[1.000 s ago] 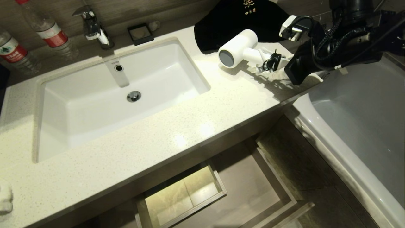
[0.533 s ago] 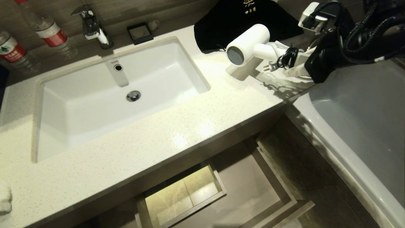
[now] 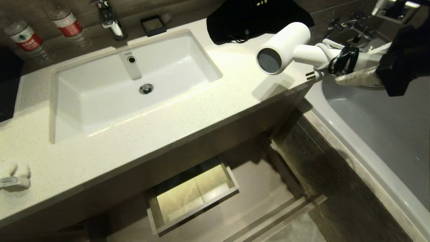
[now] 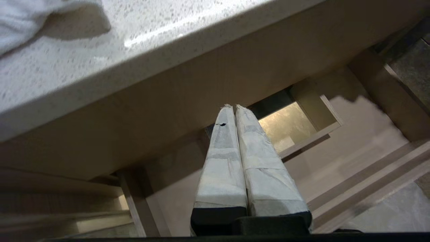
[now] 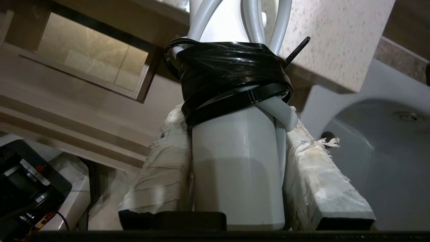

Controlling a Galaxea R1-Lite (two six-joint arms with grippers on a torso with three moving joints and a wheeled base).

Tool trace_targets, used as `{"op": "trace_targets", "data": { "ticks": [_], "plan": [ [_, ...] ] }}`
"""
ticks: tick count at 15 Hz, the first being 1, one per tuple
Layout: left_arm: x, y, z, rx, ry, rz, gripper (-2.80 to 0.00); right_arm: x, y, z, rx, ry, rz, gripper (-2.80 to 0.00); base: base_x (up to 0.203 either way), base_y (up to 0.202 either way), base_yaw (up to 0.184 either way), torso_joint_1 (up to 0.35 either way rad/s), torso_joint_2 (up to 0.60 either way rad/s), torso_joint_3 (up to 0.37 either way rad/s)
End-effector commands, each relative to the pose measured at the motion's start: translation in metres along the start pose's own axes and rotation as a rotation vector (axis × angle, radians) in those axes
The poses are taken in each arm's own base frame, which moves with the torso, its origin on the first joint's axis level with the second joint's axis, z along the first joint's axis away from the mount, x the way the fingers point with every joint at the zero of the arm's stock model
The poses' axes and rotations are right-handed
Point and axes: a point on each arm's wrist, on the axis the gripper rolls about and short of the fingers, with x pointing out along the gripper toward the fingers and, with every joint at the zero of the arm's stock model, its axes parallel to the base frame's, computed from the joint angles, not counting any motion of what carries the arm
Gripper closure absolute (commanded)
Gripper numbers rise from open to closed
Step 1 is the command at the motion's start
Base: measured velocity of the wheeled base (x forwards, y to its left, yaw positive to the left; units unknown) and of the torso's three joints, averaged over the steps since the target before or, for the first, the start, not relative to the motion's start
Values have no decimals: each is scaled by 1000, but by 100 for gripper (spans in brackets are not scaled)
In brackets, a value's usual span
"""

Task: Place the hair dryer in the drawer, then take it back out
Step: Put it into the drawer

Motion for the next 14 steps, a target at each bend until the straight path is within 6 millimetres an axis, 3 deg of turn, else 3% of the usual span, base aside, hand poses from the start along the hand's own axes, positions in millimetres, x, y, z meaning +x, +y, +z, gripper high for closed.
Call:
{"op": "trace_targets", "data": {
  "ticks": [1,7,14],
  "plan": [
    [0,0,0,-1,0,1,0,-29,6,-4,-5,-25,-22,0,0,0,0,-346,168,-176],
    [0,0,0,-1,-1,1,0,-75,16,-30,23,-4,-114,0,0,0,0,-322,115,-208],
    [0,0,0,-1,1,1,0,-91,16,-39,52,19,-180,0,0,0,0,-281,33,-253]
  ]
}}
